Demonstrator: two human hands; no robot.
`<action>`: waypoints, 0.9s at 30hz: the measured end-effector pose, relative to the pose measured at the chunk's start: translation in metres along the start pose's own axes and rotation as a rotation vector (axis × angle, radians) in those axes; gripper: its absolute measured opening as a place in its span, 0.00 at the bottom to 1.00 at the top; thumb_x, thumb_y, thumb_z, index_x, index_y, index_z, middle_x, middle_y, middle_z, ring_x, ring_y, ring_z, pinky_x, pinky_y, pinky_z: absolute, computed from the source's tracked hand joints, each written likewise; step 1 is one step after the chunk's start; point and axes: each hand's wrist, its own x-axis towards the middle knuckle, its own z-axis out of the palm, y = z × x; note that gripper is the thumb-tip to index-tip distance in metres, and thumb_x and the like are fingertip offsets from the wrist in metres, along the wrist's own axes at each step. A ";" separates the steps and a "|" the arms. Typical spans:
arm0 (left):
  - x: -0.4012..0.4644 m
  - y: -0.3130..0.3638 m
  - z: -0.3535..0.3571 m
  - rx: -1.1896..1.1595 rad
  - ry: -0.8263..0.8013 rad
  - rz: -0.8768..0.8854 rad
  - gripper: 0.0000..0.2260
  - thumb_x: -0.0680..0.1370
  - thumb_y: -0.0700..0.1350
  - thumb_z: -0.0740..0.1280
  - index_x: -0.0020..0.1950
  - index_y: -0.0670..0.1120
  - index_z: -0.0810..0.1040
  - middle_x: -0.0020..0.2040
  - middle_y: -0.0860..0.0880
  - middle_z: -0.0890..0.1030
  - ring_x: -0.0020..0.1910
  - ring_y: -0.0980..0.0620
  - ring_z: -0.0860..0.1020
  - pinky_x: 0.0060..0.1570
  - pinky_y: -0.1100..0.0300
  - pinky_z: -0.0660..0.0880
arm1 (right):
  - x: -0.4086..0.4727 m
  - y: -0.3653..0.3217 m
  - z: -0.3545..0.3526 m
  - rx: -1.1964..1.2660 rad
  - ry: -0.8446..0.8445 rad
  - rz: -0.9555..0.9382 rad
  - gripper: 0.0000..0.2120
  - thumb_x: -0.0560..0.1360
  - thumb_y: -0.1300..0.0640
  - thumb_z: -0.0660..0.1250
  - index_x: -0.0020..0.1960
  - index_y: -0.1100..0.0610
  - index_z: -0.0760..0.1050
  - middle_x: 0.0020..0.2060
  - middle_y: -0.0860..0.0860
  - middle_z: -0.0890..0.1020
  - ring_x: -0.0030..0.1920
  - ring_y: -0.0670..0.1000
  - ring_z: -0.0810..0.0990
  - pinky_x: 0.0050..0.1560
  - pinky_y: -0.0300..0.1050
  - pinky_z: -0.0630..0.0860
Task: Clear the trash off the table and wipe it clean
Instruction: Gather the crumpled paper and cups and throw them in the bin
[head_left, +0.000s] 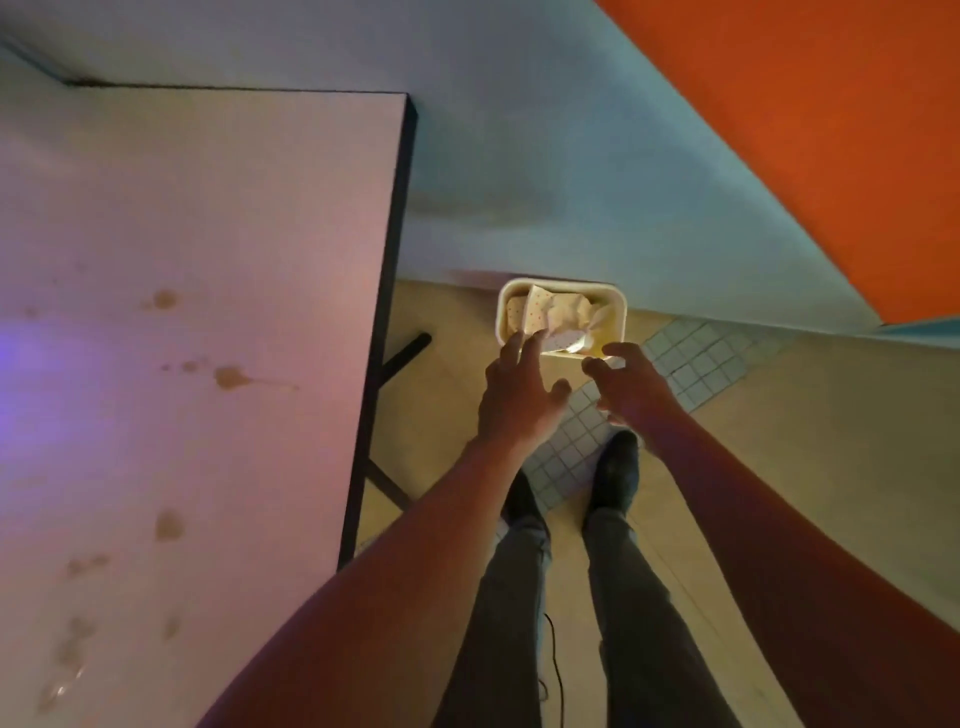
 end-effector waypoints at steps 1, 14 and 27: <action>-0.014 0.005 -0.010 -0.012 0.004 -0.002 0.31 0.80 0.54 0.66 0.80 0.55 0.57 0.82 0.50 0.56 0.78 0.42 0.59 0.70 0.44 0.69 | -0.018 -0.007 -0.004 -0.002 -0.003 -0.011 0.21 0.76 0.43 0.67 0.67 0.45 0.69 0.57 0.61 0.81 0.46 0.57 0.83 0.52 0.55 0.82; -0.168 0.048 -0.107 -0.184 0.182 0.069 0.28 0.78 0.50 0.69 0.77 0.54 0.64 0.77 0.50 0.65 0.72 0.45 0.68 0.66 0.46 0.72 | -0.201 -0.057 -0.033 -0.216 -0.035 -0.264 0.21 0.79 0.47 0.66 0.70 0.48 0.69 0.58 0.53 0.80 0.56 0.54 0.78 0.50 0.45 0.70; -0.237 -0.017 -0.199 -0.337 0.485 0.045 0.25 0.79 0.52 0.68 0.75 0.57 0.66 0.74 0.51 0.68 0.71 0.48 0.70 0.67 0.45 0.73 | -0.270 -0.151 0.024 -0.349 -0.108 -0.528 0.19 0.78 0.49 0.69 0.67 0.49 0.72 0.56 0.52 0.81 0.53 0.54 0.81 0.56 0.51 0.77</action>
